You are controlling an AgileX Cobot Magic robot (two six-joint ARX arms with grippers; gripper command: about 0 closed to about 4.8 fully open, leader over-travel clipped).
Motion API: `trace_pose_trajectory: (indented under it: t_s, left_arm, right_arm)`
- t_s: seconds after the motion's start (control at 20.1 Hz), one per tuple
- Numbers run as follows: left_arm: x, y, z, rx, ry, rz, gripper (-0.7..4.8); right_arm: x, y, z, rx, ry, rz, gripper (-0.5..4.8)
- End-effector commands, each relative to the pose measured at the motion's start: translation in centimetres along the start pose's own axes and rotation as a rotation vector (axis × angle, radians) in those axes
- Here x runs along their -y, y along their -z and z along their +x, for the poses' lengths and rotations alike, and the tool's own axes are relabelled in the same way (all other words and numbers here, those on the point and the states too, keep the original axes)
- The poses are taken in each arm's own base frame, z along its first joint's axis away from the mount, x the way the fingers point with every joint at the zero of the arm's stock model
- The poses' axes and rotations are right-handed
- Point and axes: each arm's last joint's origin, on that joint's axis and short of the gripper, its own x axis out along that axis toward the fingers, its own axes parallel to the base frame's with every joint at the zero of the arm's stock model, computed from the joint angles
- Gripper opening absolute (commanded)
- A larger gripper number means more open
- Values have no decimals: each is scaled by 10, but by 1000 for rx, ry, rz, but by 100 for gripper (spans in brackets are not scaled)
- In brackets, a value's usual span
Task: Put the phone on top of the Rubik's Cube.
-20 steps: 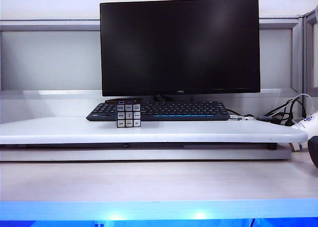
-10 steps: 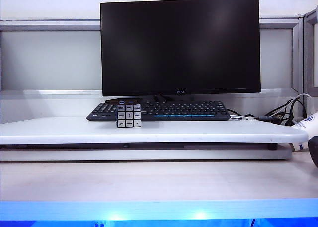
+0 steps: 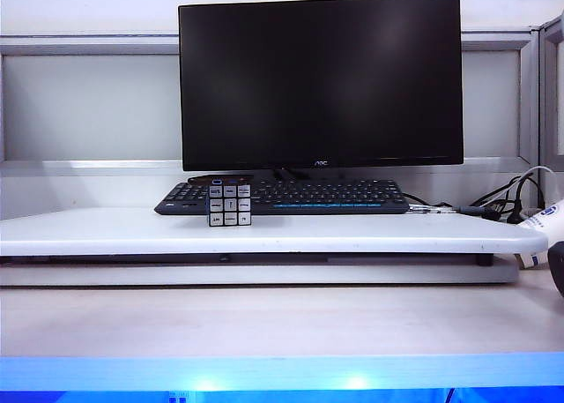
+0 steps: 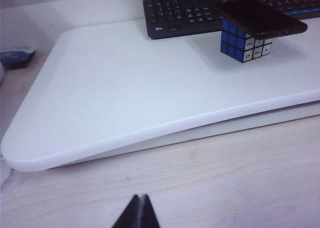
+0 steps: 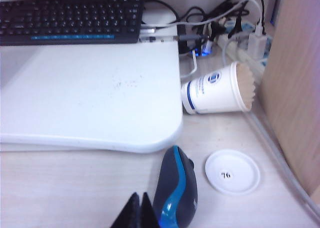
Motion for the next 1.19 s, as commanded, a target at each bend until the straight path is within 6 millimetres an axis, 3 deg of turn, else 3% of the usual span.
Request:
trace_pose_trajectory:
  t_s: [0.05,0.45,0.99,1.19]
  left_arm:
    - [0,3,0,-22,1,-1,-6]
    - [0,3,0,-22,2,-1,-6]
    - [0,3,0,-22,2,-2,-5]
    - [0,3,0,-22,1,-2,-5]
  right_arm:
    - [4,-3,0,26,43,9,-6]
    - [12,0,3,8,4,30,-6]
    - [15,45,15,-11,12,-19,-6]
    - [15,46,13,18,10,-35,-6]
